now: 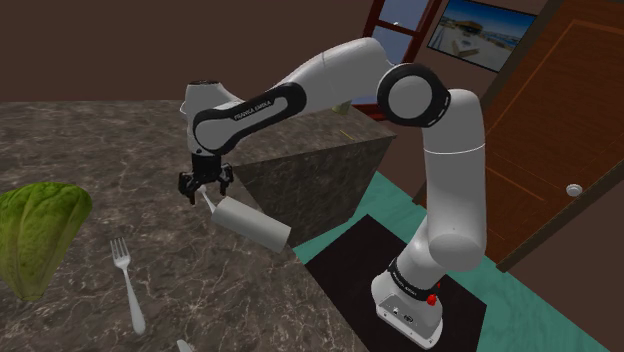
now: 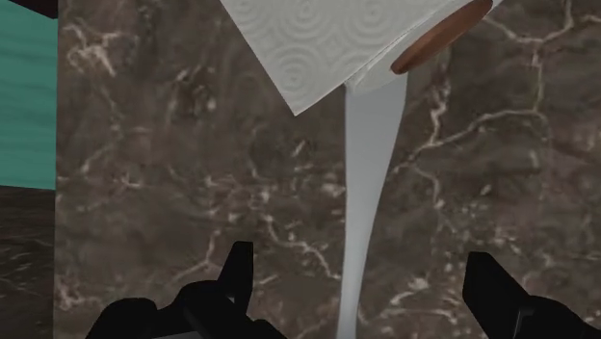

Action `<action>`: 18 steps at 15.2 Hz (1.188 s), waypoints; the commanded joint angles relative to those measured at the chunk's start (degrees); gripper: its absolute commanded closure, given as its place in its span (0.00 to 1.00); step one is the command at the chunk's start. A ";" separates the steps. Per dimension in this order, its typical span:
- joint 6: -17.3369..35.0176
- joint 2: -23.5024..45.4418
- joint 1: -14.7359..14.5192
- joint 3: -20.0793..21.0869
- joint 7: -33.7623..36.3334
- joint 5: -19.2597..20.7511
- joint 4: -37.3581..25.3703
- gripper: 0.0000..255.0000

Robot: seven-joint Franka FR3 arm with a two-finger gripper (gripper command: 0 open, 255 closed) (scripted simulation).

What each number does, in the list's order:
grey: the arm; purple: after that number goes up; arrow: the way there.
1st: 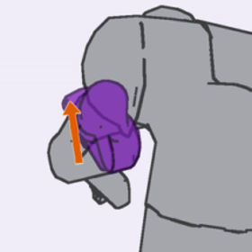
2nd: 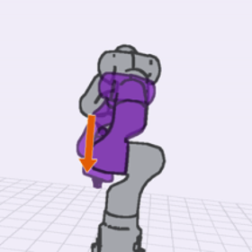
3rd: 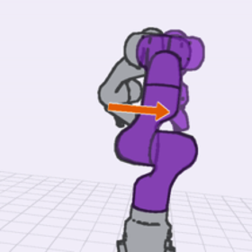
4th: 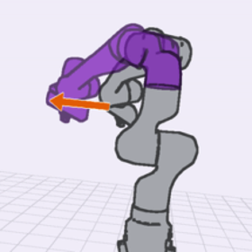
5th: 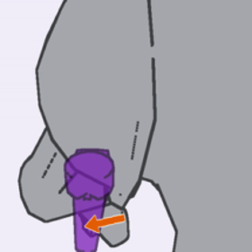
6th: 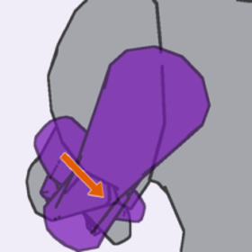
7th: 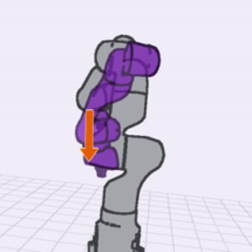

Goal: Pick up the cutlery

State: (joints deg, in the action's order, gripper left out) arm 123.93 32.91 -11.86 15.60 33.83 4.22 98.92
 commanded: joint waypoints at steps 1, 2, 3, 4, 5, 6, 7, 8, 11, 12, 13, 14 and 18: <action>0.49 0.42 -0.06 -0.07 0.04 0.11 0.06 0.00; 0.36 0.56 -0.08 -0.09 0.02 0.13 -0.20 1.00; 0.34 0.53 -0.08 -0.09 0.02 0.12 -0.20 1.00; 0.34 0.52 -0.07 -0.09 0.01 0.12 -0.19 1.00; 0.33 0.53 -0.07 -0.09 0.01 0.12 -0.20 1.00; 0.33 0.53 -0.07 -0.09 0.01 0.12 -0.21 1.00; 0.33 0.53 -0.07 -0.09 0.01 0.12 -0.20 1.00; 0.33 0.53 -0.07 -0.09 0.01 0.12 -0.20 1.00; 0.48 0.42 -0.06 -0.07 0.04 0.11 0.05 1.00; -0.06 -0.05 0.00 0.01 0.01 -0.01 -0.03 1.00; -0.61 -0.53 0.06 0.09 -0.02 -0.12 -0.11 1.00; -1.17 -0.99 0.12 0.17 -0.05 -0.24 -0.21 1.00; -3.46 -2.73 0.33 0.47 -0.16 -0.68 -0.80 1.00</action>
State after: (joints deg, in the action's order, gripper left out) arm 121.13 30.50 -11.55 16.00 33.67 3.63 98.46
